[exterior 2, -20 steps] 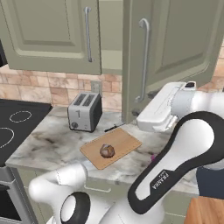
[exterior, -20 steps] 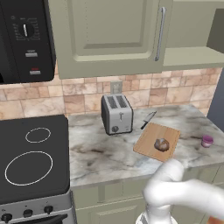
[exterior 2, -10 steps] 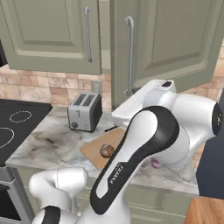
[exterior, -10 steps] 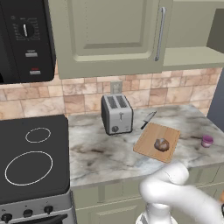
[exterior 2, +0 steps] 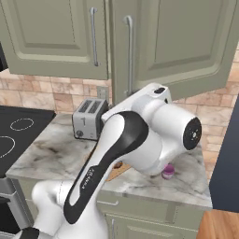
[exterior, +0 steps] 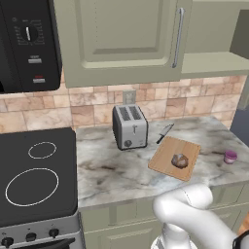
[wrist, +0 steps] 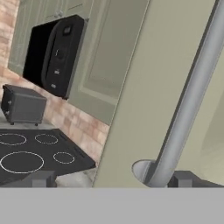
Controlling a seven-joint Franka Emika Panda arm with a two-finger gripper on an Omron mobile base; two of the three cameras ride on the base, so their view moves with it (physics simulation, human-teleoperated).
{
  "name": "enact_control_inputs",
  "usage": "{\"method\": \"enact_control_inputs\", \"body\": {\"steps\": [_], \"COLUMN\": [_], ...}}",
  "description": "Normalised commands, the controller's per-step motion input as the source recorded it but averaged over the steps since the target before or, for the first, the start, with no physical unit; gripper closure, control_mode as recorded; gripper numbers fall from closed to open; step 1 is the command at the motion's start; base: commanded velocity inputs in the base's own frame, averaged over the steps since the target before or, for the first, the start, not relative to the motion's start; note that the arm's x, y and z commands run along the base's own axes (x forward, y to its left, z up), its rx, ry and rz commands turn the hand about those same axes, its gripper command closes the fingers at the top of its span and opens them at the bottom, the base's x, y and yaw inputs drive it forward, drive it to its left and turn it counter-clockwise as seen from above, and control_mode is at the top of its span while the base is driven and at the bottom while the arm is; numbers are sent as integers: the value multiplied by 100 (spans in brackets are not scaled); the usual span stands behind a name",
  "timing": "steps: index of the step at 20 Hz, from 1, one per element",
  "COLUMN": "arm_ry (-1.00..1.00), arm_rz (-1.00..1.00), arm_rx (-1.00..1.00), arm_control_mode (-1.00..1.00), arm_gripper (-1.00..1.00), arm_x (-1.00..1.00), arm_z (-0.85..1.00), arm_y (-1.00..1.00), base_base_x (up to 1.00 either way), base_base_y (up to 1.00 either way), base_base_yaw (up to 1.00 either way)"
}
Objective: Pick the bread, place it on the cutting board, pick the jam, place it on the counter, and close the cabinet.
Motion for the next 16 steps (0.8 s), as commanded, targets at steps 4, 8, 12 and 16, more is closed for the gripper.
{"method": "enact_control_inputs", "body": {"steps": [4,8,12,16], "arm_ry": [-1,0,0,0], "arm_rz": [-9,-6,-2,0], "arm_rx": [2,2,2,4], "arm_control_mode": [-100,-100,-100,-100], "arm_gripper": [-100,-100,-100,-100], "arm_x": [31,36,43,49], "arm_z": [0,0,0,-2], "arm_y": [29,24,24,25], "base_base_x": [0,0,0,0], "base_base_y": [0,0,0,0], "base_base_yaw": [0,0,0,0]}}
